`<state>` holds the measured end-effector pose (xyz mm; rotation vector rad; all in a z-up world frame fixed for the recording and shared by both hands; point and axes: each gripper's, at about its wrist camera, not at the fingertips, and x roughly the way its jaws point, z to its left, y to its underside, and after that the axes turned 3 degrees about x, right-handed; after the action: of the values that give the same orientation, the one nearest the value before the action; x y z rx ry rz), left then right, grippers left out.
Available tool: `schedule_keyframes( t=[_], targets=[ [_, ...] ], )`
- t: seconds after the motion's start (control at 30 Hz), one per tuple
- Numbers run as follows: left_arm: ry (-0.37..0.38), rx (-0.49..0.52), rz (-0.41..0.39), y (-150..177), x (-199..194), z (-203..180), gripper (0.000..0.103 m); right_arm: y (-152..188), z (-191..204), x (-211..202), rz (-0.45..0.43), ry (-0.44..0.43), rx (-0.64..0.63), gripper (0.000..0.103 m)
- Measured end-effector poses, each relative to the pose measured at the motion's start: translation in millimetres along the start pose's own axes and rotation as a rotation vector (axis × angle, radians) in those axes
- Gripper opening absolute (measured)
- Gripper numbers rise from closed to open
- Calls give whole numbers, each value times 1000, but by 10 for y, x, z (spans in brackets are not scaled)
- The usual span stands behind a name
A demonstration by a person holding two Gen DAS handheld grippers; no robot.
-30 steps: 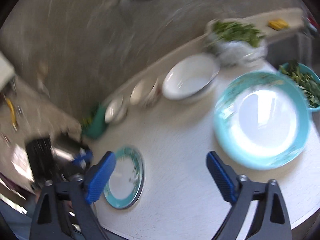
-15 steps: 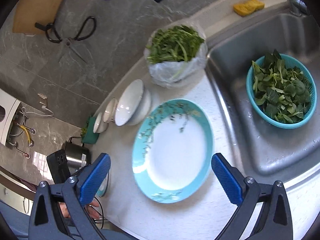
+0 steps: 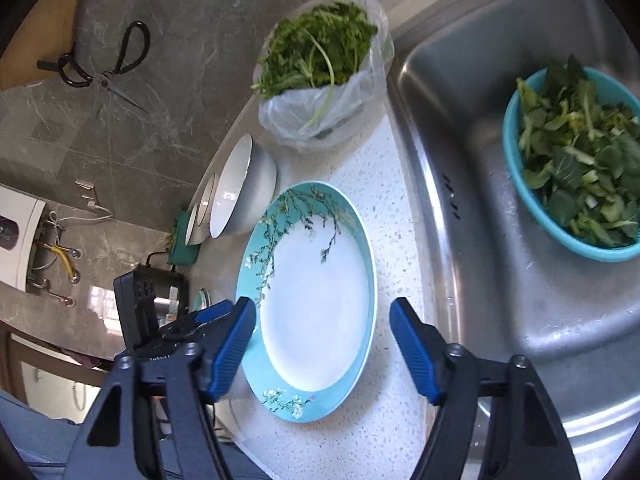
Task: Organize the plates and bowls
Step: 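Move both grippers to the second teal floral plate by the sink, then pinch the second teal plate rim with both grippers and lift it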
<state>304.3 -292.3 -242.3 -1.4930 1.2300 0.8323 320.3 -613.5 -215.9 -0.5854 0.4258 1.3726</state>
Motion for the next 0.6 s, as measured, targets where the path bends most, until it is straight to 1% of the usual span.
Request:
schedule_keyframes(
  t=[0.03,0.1,0.13,0.2,0.23,0.27,0.3,0.33,0.37,0.4,0.6],
  targets=[
    [8,5,14,-39,59,-6,89,-18,-30,34,15,-3,3,66],
    [21,8,40,-74,121,2,76,-53,-73,71,33,-16,12,61],
    [20,22,35,-100,131,-15,75,-76,-93,84,41,-24,17,60],
    [27,38,51,-155,154,-27,71,-116,-119,105,62,-53,22,59],
    [32,35,54,-162,144,-18,65,-130,-127,115,73,-60,22,59],
    [50,31,58,-188,148,-16,64,-140,-130,122,81,-63,20,59],
    [56,31,61,-190,148,-18,61,-147,-141,131,94,-70,18,58],
    [70,33,66,-202,158,-22,48,-153,-155,142,108,-79,18,57],
    [79,32,70,-180,139,-1,41,-161,-170,149,118,-84,18,56],
    [91,29,76,-183,151,-1,30,-170,-190,159,129,-88,19,54],
    [128,4,92,-226,210,4,29,-211,-281,171,170,-103,26,51]
  ],
)
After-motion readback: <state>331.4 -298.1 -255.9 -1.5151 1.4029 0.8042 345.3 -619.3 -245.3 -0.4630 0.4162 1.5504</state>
